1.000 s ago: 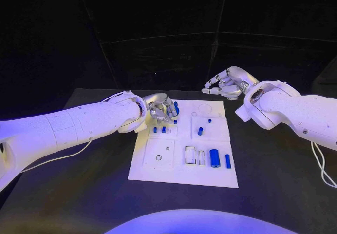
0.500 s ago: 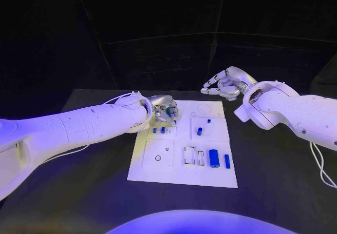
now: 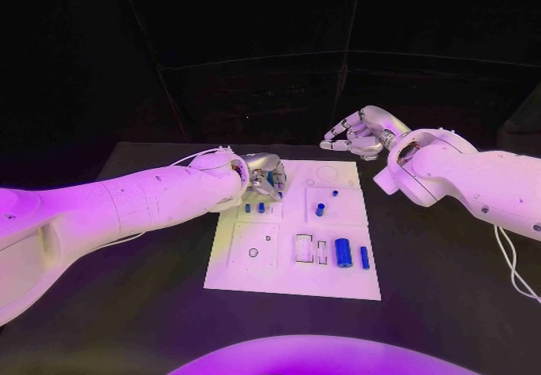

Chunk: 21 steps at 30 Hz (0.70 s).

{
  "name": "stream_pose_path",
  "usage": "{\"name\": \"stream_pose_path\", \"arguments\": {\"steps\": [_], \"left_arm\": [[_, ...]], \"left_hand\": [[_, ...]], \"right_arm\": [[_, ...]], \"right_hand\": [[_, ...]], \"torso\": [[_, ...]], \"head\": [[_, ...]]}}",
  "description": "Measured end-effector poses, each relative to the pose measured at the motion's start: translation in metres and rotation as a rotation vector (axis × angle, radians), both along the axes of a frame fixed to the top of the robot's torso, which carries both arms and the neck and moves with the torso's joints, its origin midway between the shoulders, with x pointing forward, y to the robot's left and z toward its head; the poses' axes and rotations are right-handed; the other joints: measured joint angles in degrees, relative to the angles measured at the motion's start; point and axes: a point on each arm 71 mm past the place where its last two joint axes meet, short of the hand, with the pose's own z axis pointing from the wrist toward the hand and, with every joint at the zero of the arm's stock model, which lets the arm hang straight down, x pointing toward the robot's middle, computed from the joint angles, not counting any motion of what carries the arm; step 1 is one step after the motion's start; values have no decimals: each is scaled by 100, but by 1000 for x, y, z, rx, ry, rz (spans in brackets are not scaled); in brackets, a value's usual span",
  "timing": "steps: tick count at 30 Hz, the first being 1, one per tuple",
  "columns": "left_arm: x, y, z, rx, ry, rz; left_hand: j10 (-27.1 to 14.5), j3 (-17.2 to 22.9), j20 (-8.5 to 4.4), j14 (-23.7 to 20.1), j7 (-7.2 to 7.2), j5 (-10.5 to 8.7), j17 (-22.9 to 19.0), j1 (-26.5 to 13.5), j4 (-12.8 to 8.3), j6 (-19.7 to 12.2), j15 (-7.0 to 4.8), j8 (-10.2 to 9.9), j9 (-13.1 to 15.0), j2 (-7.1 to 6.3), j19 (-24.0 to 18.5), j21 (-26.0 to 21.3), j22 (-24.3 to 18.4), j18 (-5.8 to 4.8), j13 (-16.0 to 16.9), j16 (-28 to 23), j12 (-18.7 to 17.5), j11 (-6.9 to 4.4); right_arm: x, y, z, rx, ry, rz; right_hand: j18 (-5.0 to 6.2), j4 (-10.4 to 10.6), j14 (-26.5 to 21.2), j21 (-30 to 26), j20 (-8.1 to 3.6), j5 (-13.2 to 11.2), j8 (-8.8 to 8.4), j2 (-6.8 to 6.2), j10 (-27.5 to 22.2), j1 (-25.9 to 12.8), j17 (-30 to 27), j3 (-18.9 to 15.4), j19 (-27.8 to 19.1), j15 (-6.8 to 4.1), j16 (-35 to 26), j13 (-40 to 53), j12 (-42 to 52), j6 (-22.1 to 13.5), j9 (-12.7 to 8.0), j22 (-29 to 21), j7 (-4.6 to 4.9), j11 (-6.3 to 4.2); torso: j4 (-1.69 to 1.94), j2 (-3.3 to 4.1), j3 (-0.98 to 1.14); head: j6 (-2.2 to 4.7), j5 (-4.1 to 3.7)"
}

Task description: Assemble the parts on the task board

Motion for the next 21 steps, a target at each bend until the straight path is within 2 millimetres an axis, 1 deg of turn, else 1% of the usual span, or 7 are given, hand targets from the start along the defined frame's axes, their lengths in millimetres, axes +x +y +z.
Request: {"name": "stream_pose_path", "arguments": {"steps": [1,4,6,9,16,17,21], "left_arm": [[0,0,0,7,1,1],[1,-1,-2,23,6,3],[0,-3,-3,34,11,2],[0,-5,-4,47,18,-1],[1,-7,-5,63,20,1],[1,-7,-5,64,20,1],[2,-8,-5,68,18,3]], "left_hand": [[20,15,0,0,0,0,-13,0,-16,0,0,-8,-15,0,0,0,0,0,-23,0,0,-20],[113,71,0,0,12,0,-45,0,-40,73,0,-59,-67,0,0,0,10,0,-105,0,-82,-11],[112,78,0,17,-19,0,-52,0,-47,104,-18,-75,-95,0,0,0,33,0,-145,0,-93,-10],[155,93,0,19,0,0,-63,-25,-62,123,-20,-75,-112,25,0,33,56,0,-170,0,-120,-12],[174,109,-18,19,0,0,-81,-25,-79,123,-20,-103,-140,25,19,56,83,1,-204,0,-145,-29],[194,109,-19,19,0,0,-81,-25,-79,124,-19,-105,-148,25,19,56,86,0,-214,0,-159,-10],[196,129,-19,19,0,0,-96,-64,-66,124,-20,-154,-173,19,19,56,101,1,-239,0,-159,-11]], "right_arm": [[0,0,0,0,0,0],[0,0,0,0,0,0],[0,1,0,0,0,1],[0,1,0,1,0,2],[0,1,0,1,0,2],[0,1,0,1,0,2],[0,2,0,1,0,4]], "right_hand": [[0,0,0,0,0,0,0,0,0,0,0,0,0,0,0,0,0,0,0,0,0,0],[0,0,0,0,0,0,0,0,0,0,0,0,0,0,0,0,0,0,0,0,0,0],[0,0,0,0,0,0,0,0,0,0,0,0,0,0,0,0,0,0,0,0,0,0],[0,0,0,0,0,0,0,0,0,0,0,0,0,0,0,0,0,0,0,0,0,0],[0,0,0,0,0,0,0,0,0,0,0,0,0,0,0,0,0,0,1,0,0,0],[0,0,0,0,0,0,0,0,0,0,0,0,0,0,0,0,0,0,1,0,0,0],[0,0,0,0,0,0,0,0,0,0,0,0,0,0,0,0,0,0,0,0,0,0]], "torso": [[2,-1,0],[5,-2,0],[6,-3,0],[6,-3,0],[6,-4,1],[6,-4,1],[7,-4,1]], "head": [[-1,-1],[-3,-4],[-4,-10],[-4,-12],[-9,-13],[-10,-13],[-11,-16]]}}
